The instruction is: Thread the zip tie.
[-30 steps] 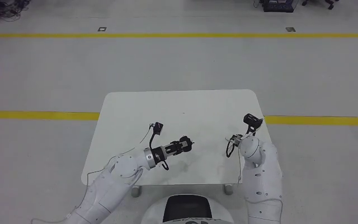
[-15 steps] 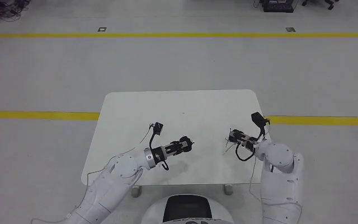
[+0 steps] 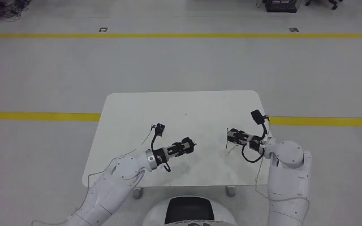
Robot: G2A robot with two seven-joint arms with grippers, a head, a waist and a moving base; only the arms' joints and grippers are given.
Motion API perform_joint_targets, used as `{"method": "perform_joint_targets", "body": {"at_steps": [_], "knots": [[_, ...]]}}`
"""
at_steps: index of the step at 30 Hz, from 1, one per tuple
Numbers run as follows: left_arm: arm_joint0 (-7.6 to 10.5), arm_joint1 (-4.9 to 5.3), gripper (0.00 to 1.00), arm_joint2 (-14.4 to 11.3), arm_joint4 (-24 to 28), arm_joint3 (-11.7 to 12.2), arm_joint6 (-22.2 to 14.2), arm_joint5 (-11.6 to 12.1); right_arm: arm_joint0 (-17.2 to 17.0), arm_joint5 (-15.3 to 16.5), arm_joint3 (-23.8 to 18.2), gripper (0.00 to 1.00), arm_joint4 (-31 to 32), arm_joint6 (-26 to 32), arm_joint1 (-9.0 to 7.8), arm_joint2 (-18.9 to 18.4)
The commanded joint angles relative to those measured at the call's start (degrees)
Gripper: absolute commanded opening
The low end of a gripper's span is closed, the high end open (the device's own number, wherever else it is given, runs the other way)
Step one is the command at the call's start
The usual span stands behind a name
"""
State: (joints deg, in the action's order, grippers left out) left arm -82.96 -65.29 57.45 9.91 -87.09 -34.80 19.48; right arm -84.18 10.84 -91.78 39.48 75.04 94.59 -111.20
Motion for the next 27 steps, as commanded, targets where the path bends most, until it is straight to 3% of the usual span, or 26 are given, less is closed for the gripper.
{"method": "perform_joint_targets", "body": {"at_steps": [1, 3, 7, 17, 23, 27], "knots": [[0.0, 0.0, 0.0, 0.0, 0.0, 0.0, 0.0, 0.0, 0.0, 0.0, 0.0, 0.0, 0.0, 0.0, 0.0, 0.0], [0.0, 0.0, 0.0, 0.0, 0.0, 0.0, 0.0, 0.0, -0.7, 0.4, 0.7, 0.0, -4.5, -2.8, 0.05, 0.2], [0.0, 0.0, 0.0, 0.0, 0.0, 0.0, 0.0, 0.0, -3.9, 8.4, 0.7, 0.0, -12.1, -7.3, -0.31, 0.7], [0.0, 0.0, 0.0, 0.0, 0.0, 0.0, 0.0, 0.0, -7.8, 8.6, -2.4, 0.0, -23.2, -12.6, -3.06, 5.2], [0.0, 0.0, 0.0, 0.0, 0.0, 0.0, 0.0, 0.0, -9.9, 8.6, -4.4, 0.0, -24.3, -21.2, -4.61, 9.8], [0.0, 0.0, 0.0, 0.0, 0.0, 0.0, 0.0, 0.0, -11.8, 8.6, -5.7, 0.0, -21.8, -28.5, -5.67, 14.2]]}}
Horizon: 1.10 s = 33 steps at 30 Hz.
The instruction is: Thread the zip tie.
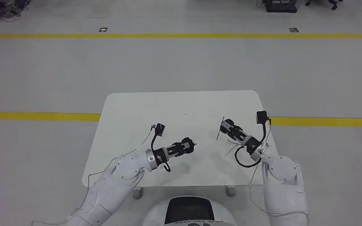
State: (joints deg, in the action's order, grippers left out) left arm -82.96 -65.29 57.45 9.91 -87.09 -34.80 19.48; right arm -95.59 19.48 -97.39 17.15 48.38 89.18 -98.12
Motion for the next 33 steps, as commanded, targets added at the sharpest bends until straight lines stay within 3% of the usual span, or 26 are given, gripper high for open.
{"method": "perform_joint_targets", "body": {"at_steps": [1, 13, 24, 28, 33], "knots": [[0.0, 0.0, 0.0, 0.0, 0.0, 0.0, 0.0, 0.0, -0.7, 0.0, -0.3, 0.0, 0.9, -3.4, -0.53, 2.0], [0.0, 0.0, 0.0, 0.0, 0.0, 0.0, 0.0, 0.0, -0.9, 0.0, -0.6, 0.0, 1.6, -5.5, -0.84, 2.9], [0.0, 0.0, 0.0, 0.0, 0.0, 0.0, 0.0, 0.0, -4.9, 0.0, -2.5, 0.0, 9.0, -39.1, -2.05, 12.3], [0.0, 0.0, 0.0, 0.0, 0.0, 0.0, 0.0, 0.0, -5.3, 0.0, -2.5, 0.0, 9.3, -46.2, -3.55, 15.1], [0.0, 0.0, 0.0, 0.0, 0.0, 0.0, 0.0, 0.0, -5.5, 0.0, -2.7, 0.0, 8.2, -50.4, -6.06, 17.5]]}}
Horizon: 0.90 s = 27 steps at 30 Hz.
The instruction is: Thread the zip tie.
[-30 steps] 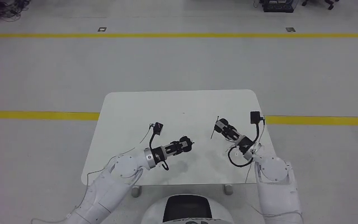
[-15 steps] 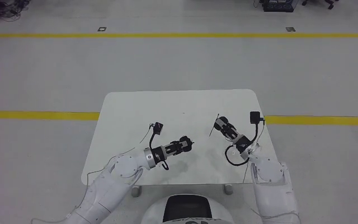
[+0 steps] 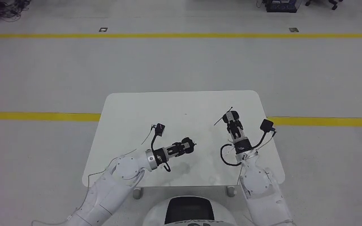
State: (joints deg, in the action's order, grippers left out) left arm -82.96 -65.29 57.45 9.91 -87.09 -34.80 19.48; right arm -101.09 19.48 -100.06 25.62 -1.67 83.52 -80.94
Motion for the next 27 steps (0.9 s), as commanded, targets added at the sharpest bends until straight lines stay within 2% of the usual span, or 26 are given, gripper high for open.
{"method": "perform_joint_targets", "body": {"at_steps": [1, 10, 17, 19, 21, 23, 27], "knots": [[0.0, 0.0, 0.0, 0.0, 0.0, 0.0, 0.0, 0.0, -0.1, 0.0, -0.2, 0.0, -1.2, -1.1, -1.09, 0.8], [0.0, 0.0, 0.0, 0.0, 0.0, 0.0, 0.0, 0.0, -1.4, 0.0, -1.6, 0.0, -7.0, -3.7, -6.41, 3.6], [0.0, 0.0, 0.0, 0.0, 0.0, 0.0, 0.0, 0.0, -2.7, 0.0, -2.5, 0.0, -9.5, -2.1, -10.57, 4.6], [0.0, 0.0, 0.0, 0.0, 0.0, 0.0, 0.0, 0.0, -2.8, 0.0, -2.7, 0.0, -9.4, -1.0, -11.69, 5.4], [0.0, 0.0, 0.0, 0.0, 0.0, 0.0, 0.0, 0.0, -2.6, 0.0, -2.9, 0.0, -6.5, -1.0, -13.09, 6.6], [0.0, 0.0, 0.0, 0.0, 0.0, 0.0, 0.0, 0.0, -2.1, 0.0, -3.2, 0.0, -3.2, -3.6, -14.26, 8.5], [0.0, 0.0, 0.0, 0.0, 0.0, 0.0, 0.0, 0.0, -2.1, 0.0, -3.2, 0.0, -3.2, -3.6, -14.26, 8.5]]}}
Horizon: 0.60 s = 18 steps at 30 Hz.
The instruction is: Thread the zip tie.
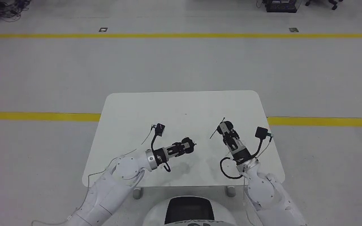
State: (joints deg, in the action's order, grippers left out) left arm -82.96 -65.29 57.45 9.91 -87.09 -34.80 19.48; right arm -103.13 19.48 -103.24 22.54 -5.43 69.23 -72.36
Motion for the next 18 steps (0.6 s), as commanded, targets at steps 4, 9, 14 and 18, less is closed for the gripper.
{"method": "perform_joint_targets", "body": {"at_steps": [4, 9, 14, 18], "knots": [[0.0, 0.0, 0.0, 0.0, 0.0, 0.0, 0.0, 0.0, 0.0, 0.0, 0.0, 0.0, -0.1, 0.1, 0.03, -0.1], [0.0, 0.0, 0.0, 0.0, 0.0, 0.0, 0.0, 0.0, 0.3, 0.0, 0.7, 0.0, 2.5, -2.1, 0.08, -0.4], [0.0, 0.0, 0.0, 0.0, 0.0, 0.0, 0.0, 0.0, -0.1, 0.0, 3.6, 0.0, 5.4, -13.7, 0.48, 3.2], [0.0, 0.0, 0.0, 0.0, 0.0, 0.0, 0.0, 0.0, 0.8, 0.0, 6.3, 0.0, 6.6, -21.2, 0.21, 7.4]]}}
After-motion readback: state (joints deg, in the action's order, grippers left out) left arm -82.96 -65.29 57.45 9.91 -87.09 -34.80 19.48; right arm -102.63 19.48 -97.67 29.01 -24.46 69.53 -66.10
